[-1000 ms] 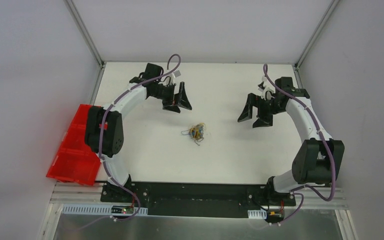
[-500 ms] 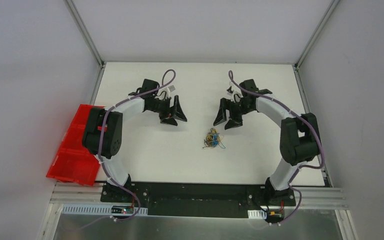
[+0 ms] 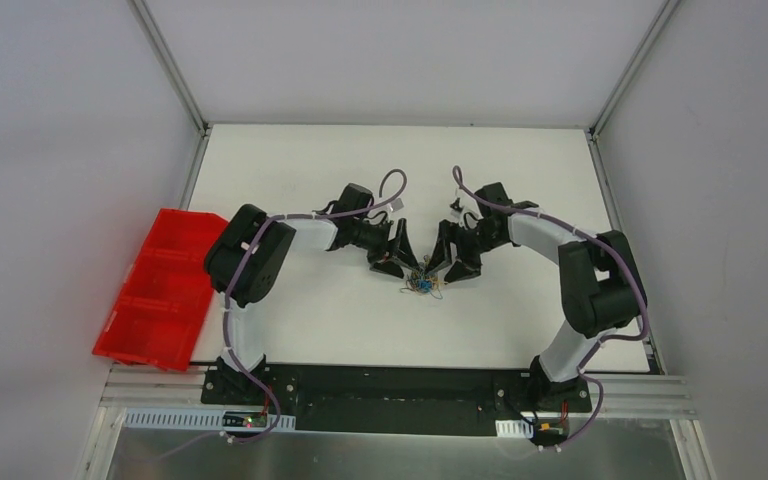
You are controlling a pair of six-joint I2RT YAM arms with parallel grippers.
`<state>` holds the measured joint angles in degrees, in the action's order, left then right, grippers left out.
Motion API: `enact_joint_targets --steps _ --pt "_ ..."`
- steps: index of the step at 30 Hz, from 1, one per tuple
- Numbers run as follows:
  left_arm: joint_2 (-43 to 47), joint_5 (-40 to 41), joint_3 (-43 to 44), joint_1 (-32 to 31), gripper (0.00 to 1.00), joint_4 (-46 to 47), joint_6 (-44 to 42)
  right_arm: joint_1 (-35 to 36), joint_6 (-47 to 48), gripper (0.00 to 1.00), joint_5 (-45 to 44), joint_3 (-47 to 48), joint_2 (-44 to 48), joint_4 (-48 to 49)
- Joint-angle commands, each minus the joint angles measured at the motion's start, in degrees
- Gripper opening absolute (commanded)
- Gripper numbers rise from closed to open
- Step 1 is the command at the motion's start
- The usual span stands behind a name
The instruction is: Untangle the cables
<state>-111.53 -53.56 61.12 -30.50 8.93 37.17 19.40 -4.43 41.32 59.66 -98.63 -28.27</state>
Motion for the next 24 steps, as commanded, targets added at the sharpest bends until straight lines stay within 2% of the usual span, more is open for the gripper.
enact_joint_targets --steps 1,5,7,12,14,15,17,20,24 --pt "-1.5 -1.3 -0.4 -2.5 0.71 7.1 3.7 -0.9 0.1 0.7 3.4 -3.5 2.8 1.7" --pt "-3.1 -0.2 -0.6 -3.5 0.69 7.5 4.1 -0.9 -2.0 0.67 2.0 -3.7 0.8 5.0" --pt "-3.8 0.7 -0.6 -3.5 0.62 7.2 4.3 -0.9 -3.0 0.62 1.8 -2.2 -1.5 6.2" --pt "-4.8 3.0 -0.1 -3.6 0.24 2.9 0.7 -0.9 -3.8 0.44 0.0 -1.2 -1.3 8.3" --pt "-4.2 2.9 -0.1 -3.6 0.05 1.5 -0.7 -1.1 -2.9 0.33 -3.1 -2.4 0.5 8.9" --pt "-3.5 2.8 0.0 -3.5 0.0 0.4 -1.6 -1.6 -2.3 0.23 -4.4 -3.0 1.1 8.6" --pt "-0.2 3.0 0.0 -3.2 0.0 -2.9 -4.5 -3.4 -0.9 0.0 -6.2 -3.1 1.7 6.5" --pt "6.0 4.0 -2.3 -1.7 0.0 -7.0 -8.7 -7.7 1.3 0.0 -7.3 -2.9 3.4 2.6" --pt "16.6 6.9 -7.2 3.4 0.0 -12.8 -15.2 -14.9 5.4 0.0 -10.6 -2.4 10.4 -2.6"
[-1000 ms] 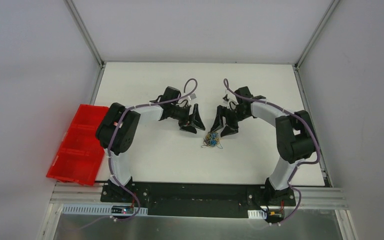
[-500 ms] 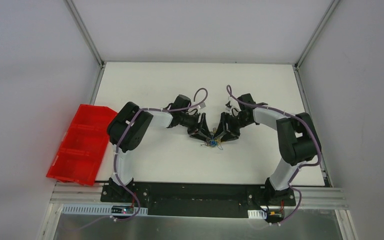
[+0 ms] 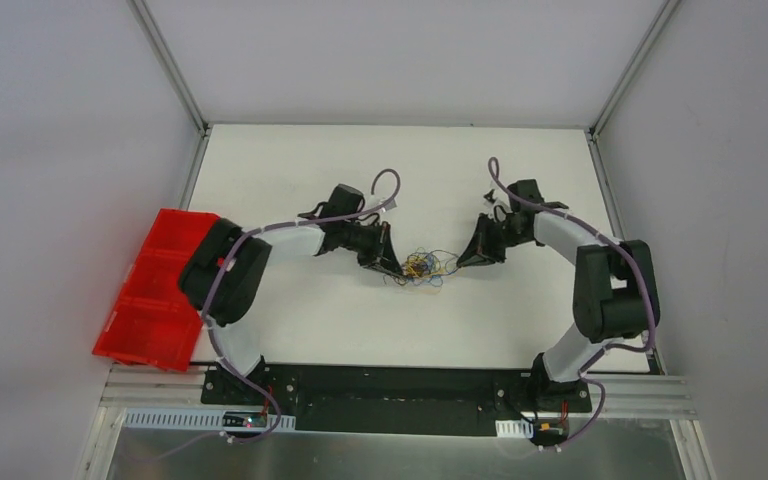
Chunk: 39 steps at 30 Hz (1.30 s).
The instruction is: Untangle the cables
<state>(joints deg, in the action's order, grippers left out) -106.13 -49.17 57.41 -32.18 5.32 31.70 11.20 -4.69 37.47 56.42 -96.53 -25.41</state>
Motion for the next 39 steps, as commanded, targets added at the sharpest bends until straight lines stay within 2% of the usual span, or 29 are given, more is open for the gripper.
enact_joint_targets --steps 1,6,10,15,23,28,32,39 --pt "13.6 2.8 -3.8 6.9 0.0 -11.4 -11.9 -8.4 6.8 0.0 -7.7 1.2 10.2 -6.5" --pt "22.6 5.0 -1.8 17.6 0.0 -25.3 -22.9 -15.8 11.8 0.0 -12.6 4.3 17.8 -11.2" --pt "26.3 7.5 -0.8 26.9 0.0 -33.2 -29.9 -22.5 14.6 0.0 -14.8 6.7 21.5 -13.3" --pt "26.9 8.5 0.8 37.2 0.0 -40.7 -38.6 -29.0 17.9 0.0 -9.6 11.7 22.3 -19.1" --pt "27.1 8.8 7.6 46.9 0.0 -44.8 -42.1 -30.9 21.0 0.0 -9.9 15.0 23.0 -22.2" --pt "23.9 11.4 13.3 55.7 0.0 -46.5 -45.6 -34.5 23.5 0.0 -10.7 16.6 20.7 -22.8" --pt "21.7 8.4 18.0 62.1 0.0 -47.8 -47.4 -37.5 25.5 0.0 -10.4 17.3 18.6 -23.4" --pt "20.7 7.4 21.0 64.1 0.0 -49.0 -48.5 -39.3 24.5 0.0 -8.0 17.5 16.2 -22.8"
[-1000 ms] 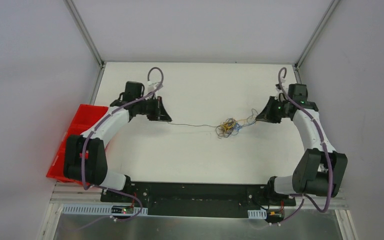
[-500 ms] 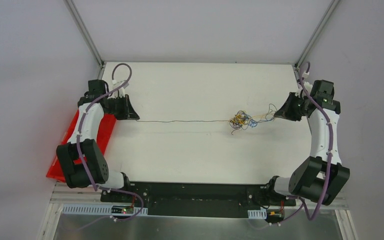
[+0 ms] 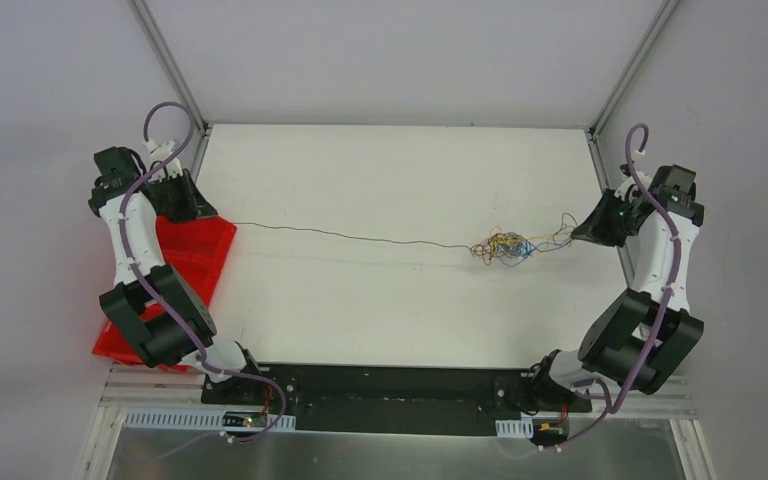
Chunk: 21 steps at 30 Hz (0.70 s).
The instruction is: Untangle the cables
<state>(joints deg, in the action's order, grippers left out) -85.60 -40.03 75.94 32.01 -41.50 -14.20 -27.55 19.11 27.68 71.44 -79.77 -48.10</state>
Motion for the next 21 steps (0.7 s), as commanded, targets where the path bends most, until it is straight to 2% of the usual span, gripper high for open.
enact_joint_targets --steps 1,3,6,11,15,17,20,21 --pt "0.1 -1.4 2.7 0.0 0.0 -2.2 -2.4 -0.6 0.0 0.0 1.9 2.5 -0.8 0.1" --pt "-0.1 -1.0 2.8 -0.1 0.0 -2.2 -1.9 -0.5 -0.9 0.0 3.0 2.8 -1.4 0.0" --pt "1.6 -6.4 1.7 -2.6 0.0 -2.5 -0.3 1.8 -4.5 0.0 9.9 3.7 -2.3 -1.4" --pt "4.1 -10.1 -0.7 -14.8 0.0 -2.4 1.9 15.2 -12.3 0.0 22.0 4.8 -3.0 -1.4" --pt "3.3 -14.7 0.8 -17.9 0.0 -2.1 7.5 23.1 -17.0 0.0 27.8 6.7 -2.0 1.1" --pt "3.1 -15.8 -0.4 -18.3 0.0 -2.0 7.4 23.5 -16.2 0.0 26.4 5.7 -2.0 2.2" --pt "3.6 -11.2 -5.9 -21.9 0.0 -2.0 2.9 23.5 -9.8 0.0 17.6 0.1 -4.3 1.9" --pt "3.4 -9.0 -7.6 -23.8 0.19 -1.7 1.8 23.5 -8.4 0.08 13.5 -1.7 -5.6 2.4"
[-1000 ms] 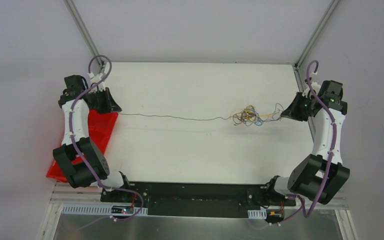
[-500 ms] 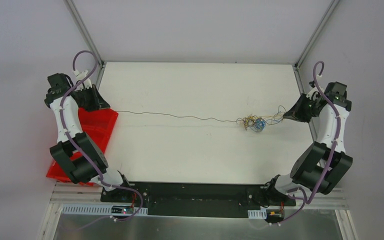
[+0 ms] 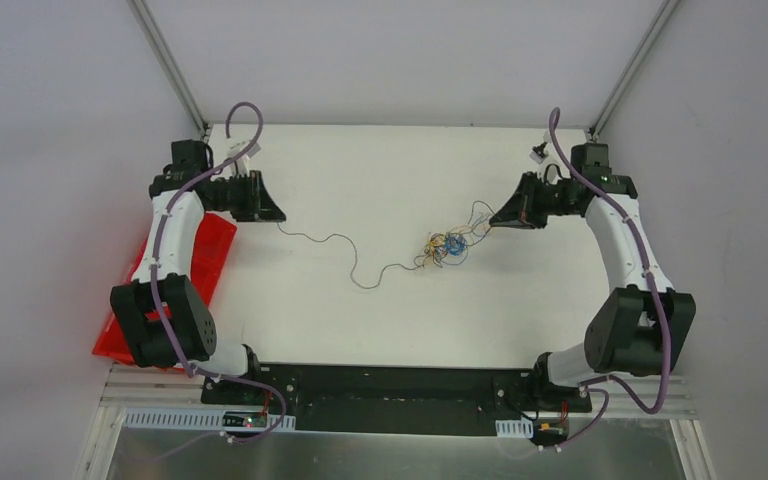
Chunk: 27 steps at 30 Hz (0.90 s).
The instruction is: Untangle the cables
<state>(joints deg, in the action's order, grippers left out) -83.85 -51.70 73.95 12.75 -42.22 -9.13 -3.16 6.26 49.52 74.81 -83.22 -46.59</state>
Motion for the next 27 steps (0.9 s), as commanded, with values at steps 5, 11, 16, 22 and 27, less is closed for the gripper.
enact_joint_targets --steps 5,11,16,22,27 --pt "-3.4 3.9 -6.1 -12.2 0.76 6.2 3.7 -1.1 4.4 0.5 -15.6 -6.1 -9.6 0.2" --pt "-15.8 3.3 -0.1 -26.8 0.74 20.5 16.7 2.9 -2.8 0.68 -13.0 -6.6 -11.5 6.0" --pt "-29.0 1.6 8.1 -37.4 0.77 28.0 25.9 8.1 -8.5 0.69 -13.5 -8.1 -14.2 13.8" --pt "-37.8 1.7 10.4 -44.0 0.77 35.7 32.9 13.1 -8.8 0.66 -14.3 -7.0 -20.6 17.2" --pt "-40.7 1.0 5.4 -45.7 0.71 43.4 39.2 16.0 -10.2 0.61 -13.1 -7.4 -25.5 18.7"
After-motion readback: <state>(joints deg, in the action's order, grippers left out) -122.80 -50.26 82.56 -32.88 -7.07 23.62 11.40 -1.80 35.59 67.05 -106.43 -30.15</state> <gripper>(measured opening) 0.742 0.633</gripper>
